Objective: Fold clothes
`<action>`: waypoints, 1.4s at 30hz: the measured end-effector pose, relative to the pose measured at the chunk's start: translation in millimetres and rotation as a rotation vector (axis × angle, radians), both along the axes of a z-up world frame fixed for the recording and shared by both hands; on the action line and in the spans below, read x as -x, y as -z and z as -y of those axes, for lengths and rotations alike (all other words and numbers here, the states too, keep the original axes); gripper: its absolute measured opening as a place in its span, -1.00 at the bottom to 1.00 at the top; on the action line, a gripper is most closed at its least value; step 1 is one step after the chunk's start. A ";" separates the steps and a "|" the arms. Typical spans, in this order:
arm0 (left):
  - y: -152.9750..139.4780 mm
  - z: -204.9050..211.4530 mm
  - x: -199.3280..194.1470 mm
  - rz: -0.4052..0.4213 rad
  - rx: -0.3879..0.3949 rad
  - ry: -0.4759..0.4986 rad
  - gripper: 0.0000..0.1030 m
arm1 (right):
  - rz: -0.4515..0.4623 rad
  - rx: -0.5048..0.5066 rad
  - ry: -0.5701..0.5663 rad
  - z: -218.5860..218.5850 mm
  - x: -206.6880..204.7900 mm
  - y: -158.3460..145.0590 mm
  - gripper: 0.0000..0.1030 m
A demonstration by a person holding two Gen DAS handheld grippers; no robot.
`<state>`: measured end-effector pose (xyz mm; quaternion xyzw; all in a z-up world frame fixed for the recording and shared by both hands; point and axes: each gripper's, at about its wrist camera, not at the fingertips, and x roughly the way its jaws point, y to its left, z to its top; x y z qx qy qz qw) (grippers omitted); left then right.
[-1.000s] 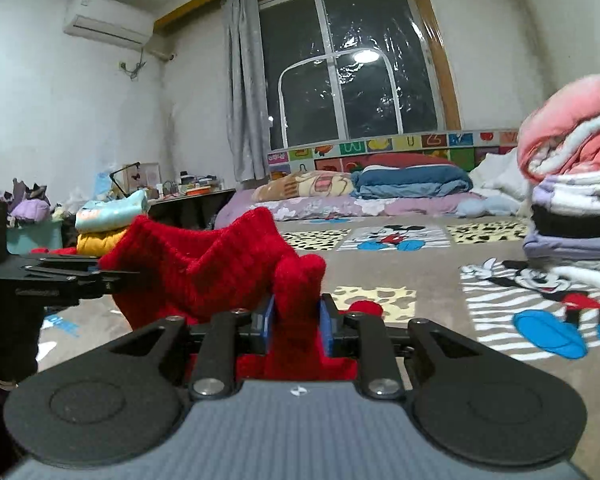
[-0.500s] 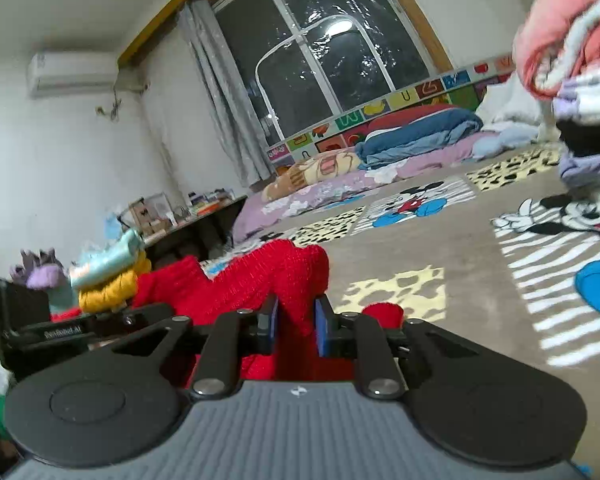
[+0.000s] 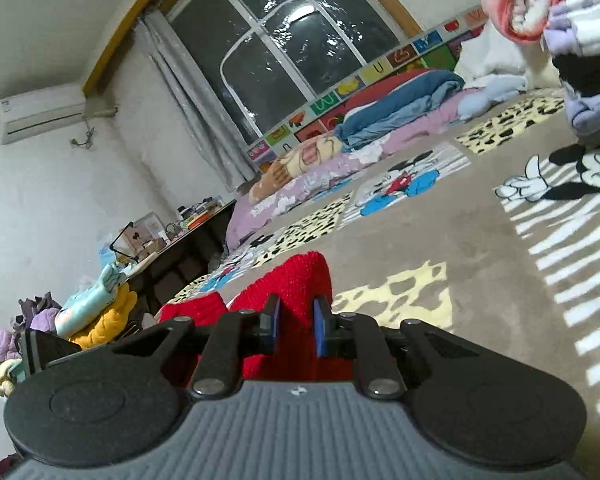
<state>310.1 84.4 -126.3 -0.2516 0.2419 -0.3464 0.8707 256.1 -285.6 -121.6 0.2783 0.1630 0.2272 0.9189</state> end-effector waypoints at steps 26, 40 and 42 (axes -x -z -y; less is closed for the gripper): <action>-29.6 28.9 25.9 0.235 -0.264 0.042 0.08 | 0.124 0.260 -0.026 -29.1 1.4 -12.3 -0.15; -4.2 38.8 17.7 0.153 -0.342 0.023 0.10 | -0.059 0.184 -0.108 -29.4 -18.8 19.4 -0.09; -8.8 37.9 22.6 0.175 -0.341 0.020 0.11 | -0.033 0.189 -0.108 -29.2 -13.0 16.3 -0.09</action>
